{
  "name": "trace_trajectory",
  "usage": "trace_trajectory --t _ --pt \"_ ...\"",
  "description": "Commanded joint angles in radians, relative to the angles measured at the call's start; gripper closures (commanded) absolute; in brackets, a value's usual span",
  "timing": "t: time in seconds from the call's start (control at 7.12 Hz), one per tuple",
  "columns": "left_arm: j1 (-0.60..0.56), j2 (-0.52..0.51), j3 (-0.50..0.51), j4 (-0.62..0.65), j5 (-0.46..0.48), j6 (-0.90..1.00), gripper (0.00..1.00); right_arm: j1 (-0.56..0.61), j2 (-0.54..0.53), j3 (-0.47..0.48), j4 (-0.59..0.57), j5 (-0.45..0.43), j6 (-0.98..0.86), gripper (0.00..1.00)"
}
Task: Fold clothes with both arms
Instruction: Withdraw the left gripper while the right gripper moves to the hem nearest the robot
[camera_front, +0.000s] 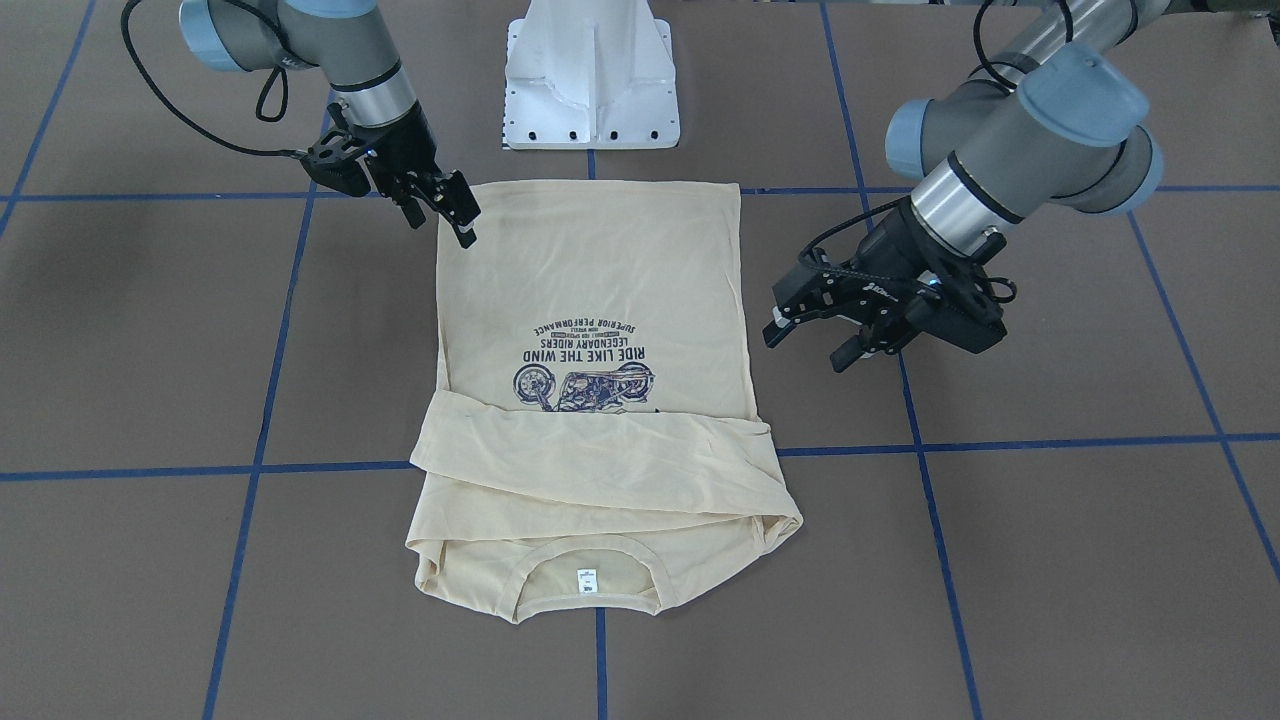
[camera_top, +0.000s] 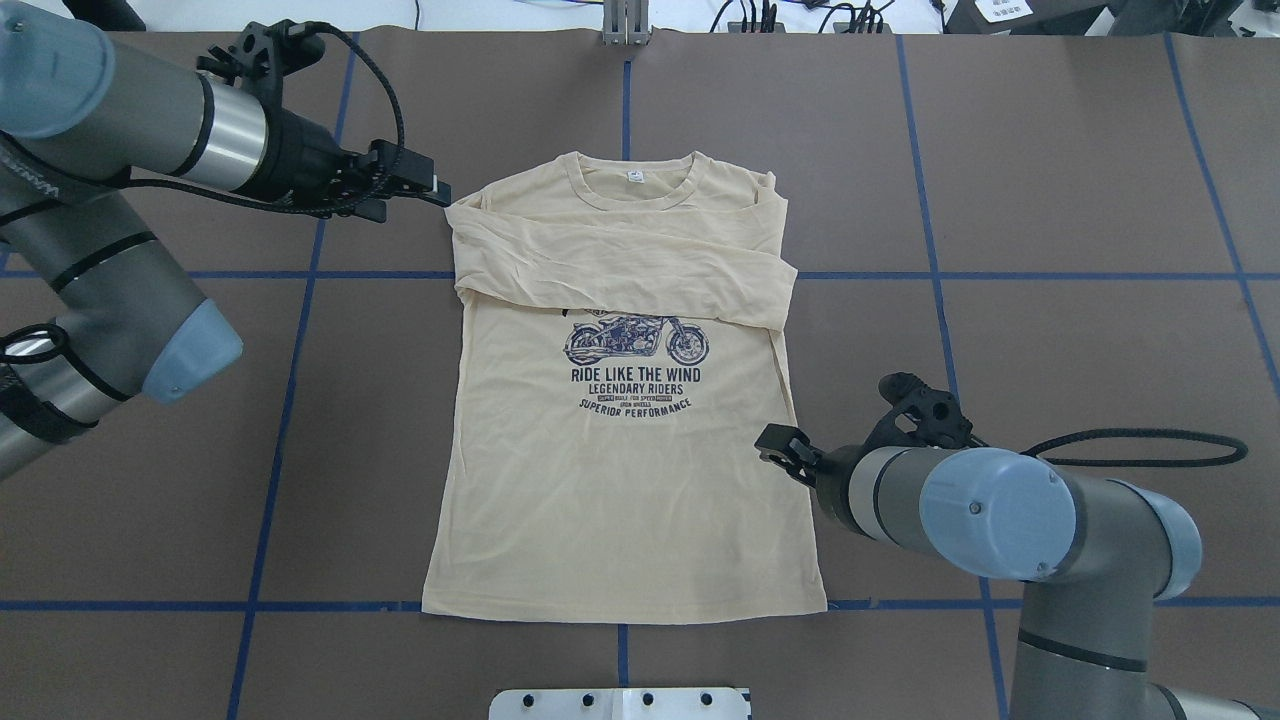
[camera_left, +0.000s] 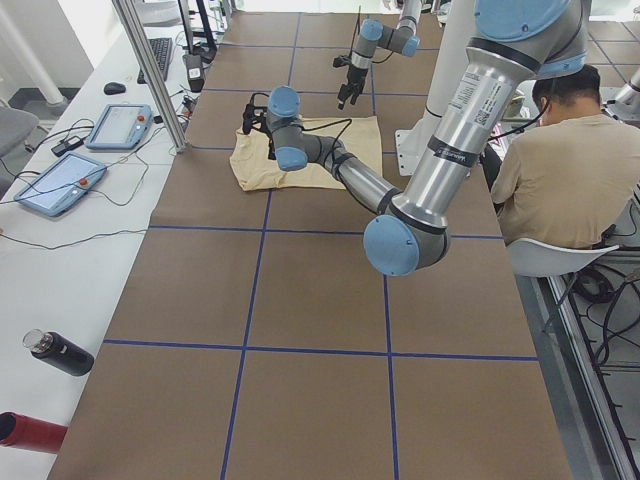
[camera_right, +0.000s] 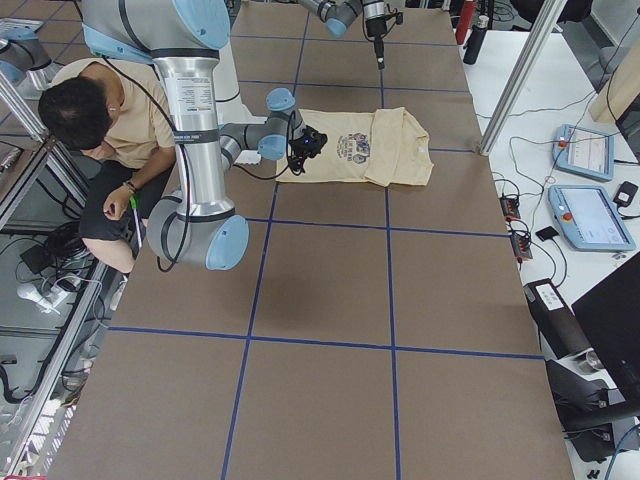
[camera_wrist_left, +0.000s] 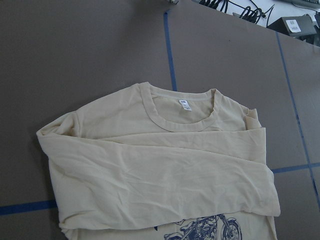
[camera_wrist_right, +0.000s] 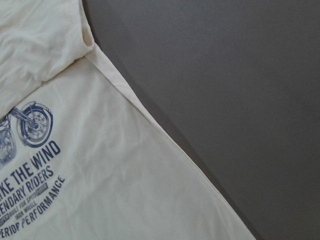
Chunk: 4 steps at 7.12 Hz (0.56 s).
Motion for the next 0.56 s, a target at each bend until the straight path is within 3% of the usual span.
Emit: trace_trajectory --t 0.0,0.42 --pt "-0.026 0.041 -0.023 0.002 -0.023 0.002 0.06 -0.032 -0.001 0.0 -0.016 -0.016 0.072 0.01" --pt "-0.023 0.044 -0.023 0.003 -0.022 0.0 0.05 -0.046 -0.018 0.003 -0.065 -0.005 0.109 0.01"
